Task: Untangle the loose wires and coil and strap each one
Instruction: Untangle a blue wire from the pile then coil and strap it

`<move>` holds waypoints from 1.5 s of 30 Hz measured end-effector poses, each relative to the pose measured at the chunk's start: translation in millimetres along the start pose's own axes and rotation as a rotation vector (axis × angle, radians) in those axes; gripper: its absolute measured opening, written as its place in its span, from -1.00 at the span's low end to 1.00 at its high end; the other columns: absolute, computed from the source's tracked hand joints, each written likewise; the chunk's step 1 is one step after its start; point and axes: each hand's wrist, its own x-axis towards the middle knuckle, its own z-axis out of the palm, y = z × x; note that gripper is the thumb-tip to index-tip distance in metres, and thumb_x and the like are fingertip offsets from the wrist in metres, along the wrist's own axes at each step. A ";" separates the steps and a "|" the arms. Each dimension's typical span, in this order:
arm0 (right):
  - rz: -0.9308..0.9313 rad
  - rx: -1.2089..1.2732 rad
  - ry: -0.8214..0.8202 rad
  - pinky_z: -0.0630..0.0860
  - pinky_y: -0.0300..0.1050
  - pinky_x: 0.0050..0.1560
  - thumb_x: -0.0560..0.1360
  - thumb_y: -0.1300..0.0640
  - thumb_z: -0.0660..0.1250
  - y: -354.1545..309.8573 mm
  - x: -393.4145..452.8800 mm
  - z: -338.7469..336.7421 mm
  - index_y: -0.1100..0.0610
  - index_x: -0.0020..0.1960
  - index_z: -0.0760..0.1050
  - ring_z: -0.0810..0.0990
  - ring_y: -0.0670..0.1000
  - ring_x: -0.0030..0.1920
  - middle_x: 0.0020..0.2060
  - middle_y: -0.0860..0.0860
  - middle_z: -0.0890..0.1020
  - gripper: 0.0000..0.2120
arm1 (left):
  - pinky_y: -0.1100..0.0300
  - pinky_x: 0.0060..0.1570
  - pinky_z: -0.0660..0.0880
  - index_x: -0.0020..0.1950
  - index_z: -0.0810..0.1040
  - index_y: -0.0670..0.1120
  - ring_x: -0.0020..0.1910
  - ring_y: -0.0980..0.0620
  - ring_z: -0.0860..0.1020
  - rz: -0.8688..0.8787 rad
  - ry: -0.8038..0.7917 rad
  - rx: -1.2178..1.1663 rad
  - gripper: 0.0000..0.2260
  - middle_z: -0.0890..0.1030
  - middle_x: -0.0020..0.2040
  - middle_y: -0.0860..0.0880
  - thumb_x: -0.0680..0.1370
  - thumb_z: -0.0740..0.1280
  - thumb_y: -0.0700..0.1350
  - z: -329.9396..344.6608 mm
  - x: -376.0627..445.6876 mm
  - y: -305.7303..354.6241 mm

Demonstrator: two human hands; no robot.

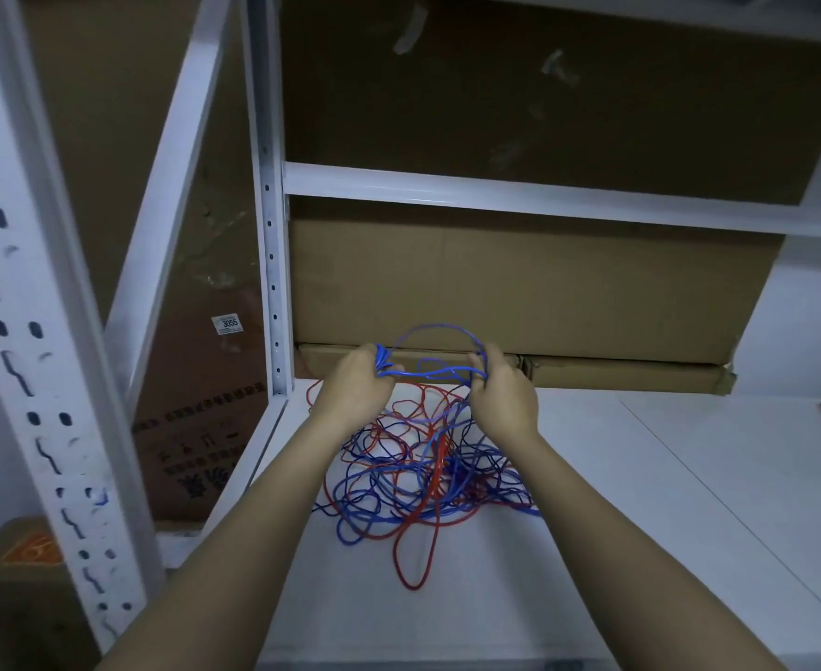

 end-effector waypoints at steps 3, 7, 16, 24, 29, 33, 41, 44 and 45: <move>0.049 0.174 0.076 0.25 -0.07 -0.44 0.57 0.26 0.11 -2.6 -0.1 -4.7 -0.06 0.54 0.10 0.46 0.13 -0.35 -0.37 0.01 0.51 -0.42 | 0.13 -0.35 0.23 -0.20 0.40 -0.16 -0.33 -0.07 0.39 -0.001 0.001 -0.050 -0.78 0.42 -0.33 -0.07 0.60 0.27 -0.08 10.6 -3.8 -0.3; -0.118 0.286 0.184 0.30 0.00 -0.37 0.61 0.15 0.09 -4.2 0.2 -10.6 -0.15 0.51 0.06 0.47 0.09 -0.38 -0.41 0.02 0.49 -0.48 | 0.13 -0.30 0.30 -0.16 0.44 -0.10 -0.26 -0.06 0.45 -0.015 0.055 -0.068 -0.81 0.49 -0.27 -0.01 0.59 0.27 -0.03 17.8 -6.6 -3.2; -0.209 0.389 0.102 0.28 -0.31 -0.20 0.49 0.29 0.27 2.3 -3.4 -12.8 0.07 0.01 0.46 0.48 -0.04 -0.14 -0.15 -0.02 0.53 -0.84 | 0.19 -0.34 0.35 -0.08 0.45 -0.13 -0.28 -0.04 0.48 0.119 0.270 -0.239 -0.75 0.51 -0.29 -0.10 0.58 0.29 0.06 15.1 -10.5 7.4; -0.259 0.441 -0.224 0.46 -0.22 -0.20 0.53 0.33 0.23 -4.0 -7.7 -21.2 -0.13 -0.01 0.30 0.57 -0.16 -0.21 -0.27 -0.22 0.61 -0.66 | 0.04 -0.23 0.43 -0.12 0.49 -0.19 -0.19 -0.14 0.54 0.285 -0.022 -0.012 -0.73 0.56 -0.23 -0.11 0.52 0.39 0.01 3.4 10.4 20.4; -0.288 0.330 -0.075 0.35 -0.22 -0.33 0.47 0.12 0.43 -1.5 -10.9 -19.7 0.10 -0.07 0.54 0.47 -0.15 -0.32 -0.34 -0.12 0.55 -0.91 | 0.05 -0.30 0.37 -0.17 0.42 -0.15 -0.24 -0.18 0.51 0.319 0.082 0.208 -0.70 0.56 -0.25 -0.12 0.58 0.28 0.07 -0.9 12.7 18.0; -0.175 0.492 -0.237 0.44 -0.19 -0.24 0.43 0.09 0.47 1.0 -16.9 -16.6 0.00 -0.17 0.55 0.50 -0.10 -0.28 -0.32 -0.13 0.57 -0.91 | 0.07 -0.25 0.36 -0.11 0.43 -0.12 -0.12 -0.24 0.55 0.192 0.245 0.349 -0.81 0.52 -0.19 -0.11 0.60 0.27 -0.02 -17.8 24.2 12.7; -0.021 0.459 -0.432 0.47 -0.06 -0.25 0.46 0.09 0.45 5.1 17.8 -22.0 -0.06 -0.31 0.60 0.55 -0.06 -0.39 -0.47 -0.08 0.60 -0.82 | 0.04 -0.18 0.42 -0.16 0.46 -0.20 -0.09 -0.25 0.54 -0.004 0.146 0.340 -0.81 0.58 -0.15 -0.19 0.58 0.28 -0.11 -39.4 28.4 6.9; 0.145 0.558 -0.042 0.46 -0.01 -0.31 0.44 0.15 0.46 2.3 44.0 -17.3 0.05 -0.35 0.56 0.52 0.00 -0.46 -0.51 -0.04 0.56 -0.79 | 0.10 -0.33 0.29 -0.24 0.43 -0.18 -0.30 -0.12 0.45 0.026 0.036 0.201 -0.70 0.47 -0.33 -0.12 0.53 0.37 0.01 -40.7 20.9 8.5; 0.193 0.586 0.044 0.46 0.00 -0.32 0.45 0.17 0.45 4.2 51.0 -14.9 0.09 -0.32 0.56 0.53 0.02 -0.45 -0.48 0.00 0.57 -0.82 | 0.12 -0.34 0.25 -0.23 0.45 -0.17 -0.35 -0.05 0.41 0.042 -0.041 0.131 -0.67 0.44 -0.35 -0.08 0.51 0.40 0.07 -41.9 19.0 8.9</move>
